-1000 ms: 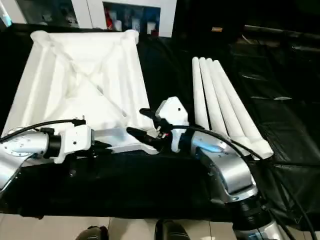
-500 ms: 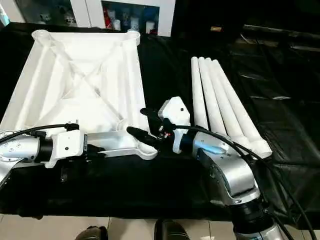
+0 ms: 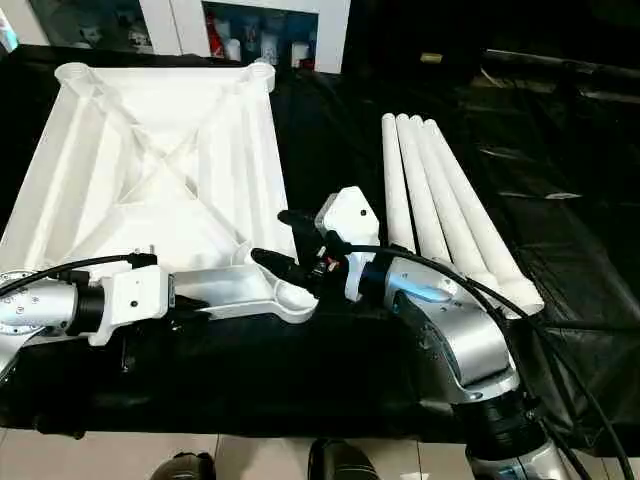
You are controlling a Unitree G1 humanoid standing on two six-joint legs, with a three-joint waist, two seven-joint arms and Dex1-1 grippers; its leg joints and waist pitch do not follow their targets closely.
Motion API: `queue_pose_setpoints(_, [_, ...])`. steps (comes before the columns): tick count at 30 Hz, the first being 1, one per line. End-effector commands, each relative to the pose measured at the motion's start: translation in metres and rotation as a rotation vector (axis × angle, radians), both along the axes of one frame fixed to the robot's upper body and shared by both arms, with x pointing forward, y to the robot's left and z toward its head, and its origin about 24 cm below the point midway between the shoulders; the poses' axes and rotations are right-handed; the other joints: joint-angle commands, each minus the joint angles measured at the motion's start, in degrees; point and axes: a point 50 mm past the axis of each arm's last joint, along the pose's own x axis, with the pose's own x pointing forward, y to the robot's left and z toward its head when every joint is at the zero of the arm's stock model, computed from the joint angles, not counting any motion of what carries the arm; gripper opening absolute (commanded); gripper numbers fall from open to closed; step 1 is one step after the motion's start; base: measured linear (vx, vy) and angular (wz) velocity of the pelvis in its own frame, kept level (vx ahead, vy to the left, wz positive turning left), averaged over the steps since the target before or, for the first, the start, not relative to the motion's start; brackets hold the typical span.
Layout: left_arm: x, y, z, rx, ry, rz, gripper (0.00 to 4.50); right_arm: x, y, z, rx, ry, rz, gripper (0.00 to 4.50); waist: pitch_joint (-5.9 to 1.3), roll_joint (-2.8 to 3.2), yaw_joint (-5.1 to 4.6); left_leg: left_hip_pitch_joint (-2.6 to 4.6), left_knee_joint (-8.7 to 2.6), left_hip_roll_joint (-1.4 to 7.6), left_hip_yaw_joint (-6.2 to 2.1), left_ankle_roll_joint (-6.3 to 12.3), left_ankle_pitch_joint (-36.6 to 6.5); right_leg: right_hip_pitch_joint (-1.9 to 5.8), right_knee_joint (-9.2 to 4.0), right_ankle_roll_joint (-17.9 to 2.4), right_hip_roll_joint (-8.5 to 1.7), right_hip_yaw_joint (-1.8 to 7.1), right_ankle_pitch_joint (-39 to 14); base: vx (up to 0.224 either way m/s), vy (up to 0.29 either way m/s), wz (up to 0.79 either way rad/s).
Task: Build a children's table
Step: Move table base
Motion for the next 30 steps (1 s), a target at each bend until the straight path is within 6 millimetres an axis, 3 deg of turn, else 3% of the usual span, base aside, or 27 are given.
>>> queue_pose_setpoints(1, [0.001, 0.001, 0.017, -0.035, -0.042, -0.003, 0.66, -0.001, -0.004, 0.004, 0.013, 0.003, 0.007, 3.11, -4.62, 1.16, 0.4, 0.48, -3.54, 1.53, 0.06, 6.21, 3.5, 4.81, -2.02, -17.7, -3.68, 3.2, 11.5, 0.0, 0.0, 0.0])
queue_pose_setpoints(3, [0.003, 0.002, 0.024, -0.042, -0.08, 0.007, 1.04, -0.002, -0.005, 0.005, 0.027, 0.014, 0.009, 3.11, -4.49, 0.99, 0.48, 0.47, -3.63, 1.57, 0.07, 5.67, 2.2, 4.8, -2.25, -17.5, -3.68, 3.21, 9.3, 0.0, 0.0, 0.0])
queue_pose_setpoints(6, [0.008, 0.004, 0.038, -0.087, -0.132, 0.038, 1.08, 0.001, -0.007, 0.007, 0.037, 0.038, -0.035, 3.11, -4.38, 0.81, 0.62, 0.52, -3.71, 1.49, 0.09, 4.9, 1.1, 4.74, -2.44, -16.6, -3.65, 3.23, 6.4, 0.0, 0.0, 0.0])
queue_pose_setpoints(10, [0.016, 0.006, 0.055, -0.189, -0.168, 0.087, 1.08, 0.009, -0.012, 0.005, -0.025, 0.115, -0.17, 3.11, -4.21, 0.6, 0.64, 0.44, -3.88, 1.21, 0.05, 2.54, -0.1, 4.58, -2.78, -15.0, -3.48, 3.14, 1.7, 0.0, 0.0, 0.0])
queue_pose_setpoints(11, [0.022, 0.001, 0.061, -0.275, -0.164, 0.126, 1.08, 0.016, -0.015, 0.006, -0.008, 0.192, -0.214, 3.11, -4.33, 0.54, 0.55, 0.61, -3.84, 1.21, 0.14, 2.08, -0.2, 4.51, -2.76, -14.8, -3.46, 3.24, 1.3, 0.0, 0.0, 0.0])
queue_pose_setpoints(12, [0.022, 0.001, 0.061, -0.275, -0.164, 0.126, 1.09, 0.016, -0.015, 0.006, -0.008, 0.192, -0.214, 3.37, -4.36, 0.55, 0.51, 0.56, -3.81, 1.17, 0.15, 2.01, -0.1, 4.48, -2.78, -14.9, -3.47, 3.25, 1.3, 0.0, 0.0, 0.0])
queue_pose_setpoints(13, [0.027, -0.004, 0.062, -0.316, -0.168, 0.145, 1.09, 0.024, -0.017, 0.006, 0.011, 0.231, -0.278, 3.44, -4.36, 0.71, 0.59, 0.55, -3.77, 1.14, 0.26, 1.87, -0.3, 4.36, -2.94, -14.8, -3.5, 3.3, 1.1, 0.0, 0.0, 0.0])
queue_pose_setpoints(14, [0.032, -0.01, 0.061, -0.352, -0.17, 0.157, 1.09, 0.035, -0.023, 0.003, 0.006, 0.277, -0.384, 3.44, -4.08, 1.71, 0.67, 0.48, -3.83, 1.17, 0.05, 1.33, -0.6, 4.16, -2.92, -14.8, -3.59, 3.25, 0.6, 0.0, 0.0, 0.0])
queue_pose_setpoints(15, [0.035, -0.015, 0.058, -0.362, -0.169, 0.164, 1.09, 0.04, -0.027, 0.001, -0.013, 0.302, -0.442, 3.49, -4.1, 1.29, 0.37, 0.47, -3.81, 1.03, 0.3, 1.12, -1.0, 4.09, -3.26, -14.7, -3.33, 3.23, 0.1, 0.0, 0.0, 0.0])
queue_pose_setpoints(16, [0.037, -0.019, 0.056, -0.371, -0.168, 0.169, 1.09, 0.043, -0.031, -0.001, -0.029, 0.325, -0.492, 3.61, -4.29, 1.98, 0.4, 0.72, -3.76, 0.91, 0.28, 0.17, -1.1, 4.14, -3.32, -14.9, -3.18, 3.18, 0.6, 0.0, 0.0, 0.0])
queue_pose_setpoints(17, [0.04, -0.035, 0.047, -0.394, -0.148, 0.14, 1.09, 0.055, -0.044, -0.006, -0.118, 0.375, -0.655, 3.61, -4.31, 2.79, 0.58, 0.74, -3.69, 0.92, 0.19, -0.4, -0.7, 4.19, -3.24, -15.1, -3.07, 3.16, 2.5, 0.0, 0.0, 0.0])
queue_pose_setpoints(18, [0.038, -0.041, 0.044, -0.407, -0.117, 0.112, 1.09, 0.057, -0.048, -0.006, -0.125, 0.391, -0.692, 3.85, -4.23, 2.53, 0.63, 0.48, -3.72, 0.62, 0.22, -0.76, -0.7, 4.49, -3.33, -15.2, -2.9, 3.19, 3.1, 0.0, 0.0, 0.0])
queue_pose_setpoints(20, [0.035, -0.049, 0.042, -0.422, -0.081, 0.08, 1.09, 0.059, -0.051, -0.005, -0.137, 0.403, -0.733, 3.92, -4.82, 1.99, 1.22, 0.09, -3.54, 0.61, 0.16, -0.02, 0.4, 5.2, -2.81, -14.8, -3.25, 3.44, 4.7, 0.0, 0.0, 0.0])
queue_pose_setpoints(21, [0.033, -0.052, 0.044, -0.43, -0.073, 0.064, 1.09, 0.06, -0.054, -0.005, -0.142, 0.422, -0.769, 3.97, -4.76, 2.22, 1.29, -0.02, -3.55, 0.63, 0.14, 0.34, 1.0, 5.13, -2.82, -14.8, -3.27, 3.36, 5.3, 0.0, 0.0, 0.0])
queue_pose_setpoints(22, [0.032, -0.053, 0.046, -0.439, -0.065, 0.055, 1.09, 0.061, -0.056, -0.004, -0.148, 0.438, -0.79, 4.07, -4.82, 1.58, 1.16, -0.18, -3.57, 0.61, 0.22, 0.65, 1.7, 5.3, -2.82, -14.6, -3.2, 3.35, 6.0, 0.0, 0.0, 0.0])
queue_pose_setpoints(23, [0.03, -0.055, 0.051, -0.455, -0.054, 0.043, 1.09, 0.061, -0.058, -0.004, -0.161, 0.457, -0.812, 4.28, -5.32, 0.62, 1.02, -0.31, -3.48, 0.62, 0.24, 1.14, 2.9, 5.62, -2.76, -14.1, -3.16, 3.24, 6.1, 0.0, 0.0, 0.0])
queue_pose_setpoints(24, [0.029, -0.055, 0.053, -0.466, -0.034, 0.026, 1.09, 0.063, -0.06, -0.007, -0.168, 0.482, -0.835, 4.35, -5.06, 0.46, 1.1, -0.38, -3.56, 0.61, 0.22, 1.23, 2.8, 5.57, -2.67, -14.0, -3.27, 3.27, 5.5, 0.0, 0.0, 0.0])
queue_pose_setpoints(25, [0.027, -0.055, 0.054, -0.475, -0.014, 0.013, 1.09, 0.064, -0.063, -0.01, -0.182, 0.508, -0.865, 4.35, -4.85, 1.19, 1.2, -0.27, -3.62, 0.61, 0.23, 1.26, 2.6, 5.2, -2.81, -13.7, -3.37, 3.31, 4.0, 0.0, 0.0, 0.0])
queue_pose_setpoints(28, [0.022, -0.054, 0.055, -0.462, 0.014, -0.004, 1.09, 0.066, -0.073, -0.018, -0.221, 0.573, -0.938, 4.35, -4.94, 1.42, 1.18, -0.13, -3.5, 0.72, 0.42, 0.61, 1.5, 5.05, -3.03, -13.3, -3.16, 3.31, 2.5, 0.0, 0.0, 0.0])
queue_pose_setpoints(30, [0.021, -0.054, 0.055, -0.456, 0.024, -0.019, 1.09, 0.067, -0.077, -0.019, -0.227, 0.586, -0.965, 4.35, -4.52, 2.67, 1.41, 0.09, -3.64, 0.76, 0.35, -0.61, 0.3, 4.65, -3.1, -12.9, -2.96, 3.21, 1.8, 0.0, 0.0, 0.0])
